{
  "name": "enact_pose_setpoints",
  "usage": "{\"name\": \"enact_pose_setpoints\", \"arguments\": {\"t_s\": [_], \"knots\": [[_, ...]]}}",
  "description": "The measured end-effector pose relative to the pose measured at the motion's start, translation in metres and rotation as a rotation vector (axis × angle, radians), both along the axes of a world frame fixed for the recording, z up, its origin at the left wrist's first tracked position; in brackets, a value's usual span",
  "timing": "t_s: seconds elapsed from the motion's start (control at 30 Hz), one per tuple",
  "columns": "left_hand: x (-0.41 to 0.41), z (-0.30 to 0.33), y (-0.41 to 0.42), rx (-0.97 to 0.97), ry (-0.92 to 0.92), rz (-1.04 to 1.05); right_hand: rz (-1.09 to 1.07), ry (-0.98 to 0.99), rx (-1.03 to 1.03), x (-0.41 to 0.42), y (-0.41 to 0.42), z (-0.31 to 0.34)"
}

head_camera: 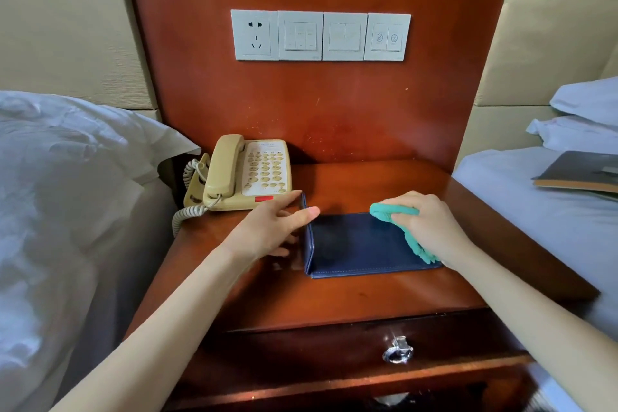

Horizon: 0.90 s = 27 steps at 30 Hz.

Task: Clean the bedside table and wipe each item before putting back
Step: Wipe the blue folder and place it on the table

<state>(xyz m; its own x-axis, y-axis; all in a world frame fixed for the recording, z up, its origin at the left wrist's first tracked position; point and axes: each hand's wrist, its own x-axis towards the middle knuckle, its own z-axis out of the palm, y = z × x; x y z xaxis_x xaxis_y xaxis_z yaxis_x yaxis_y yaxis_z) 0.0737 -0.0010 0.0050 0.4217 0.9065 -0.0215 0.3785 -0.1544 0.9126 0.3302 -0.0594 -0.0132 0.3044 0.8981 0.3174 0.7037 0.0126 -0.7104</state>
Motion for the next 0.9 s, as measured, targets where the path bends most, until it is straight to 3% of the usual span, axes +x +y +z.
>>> {"name": "enact_pose_setpoints", "arguments": {"t_s": [0.23,0.47,0.7,0.9], "knots": [[0.037,-0.006,0.003,0.369,0.617,-0.064,-0.054,0.063,0.022,0.0,-0.004,0.0],[0.047,0.025,0.017,0.221,0.861,-0.208,-0.055,0.084,0.035,-0.001,-0.004,0.001],[0.068,0.042,0.038,0.157,0.904,-0.339,-0.07,0.016,0.099,-0.005,-0.007,-0.001],[0.088,0.036,0.037,0.11,0.903,-0.349,-0.124,-0.254,0.114,-0.012,-0.005,-0.006]]}}
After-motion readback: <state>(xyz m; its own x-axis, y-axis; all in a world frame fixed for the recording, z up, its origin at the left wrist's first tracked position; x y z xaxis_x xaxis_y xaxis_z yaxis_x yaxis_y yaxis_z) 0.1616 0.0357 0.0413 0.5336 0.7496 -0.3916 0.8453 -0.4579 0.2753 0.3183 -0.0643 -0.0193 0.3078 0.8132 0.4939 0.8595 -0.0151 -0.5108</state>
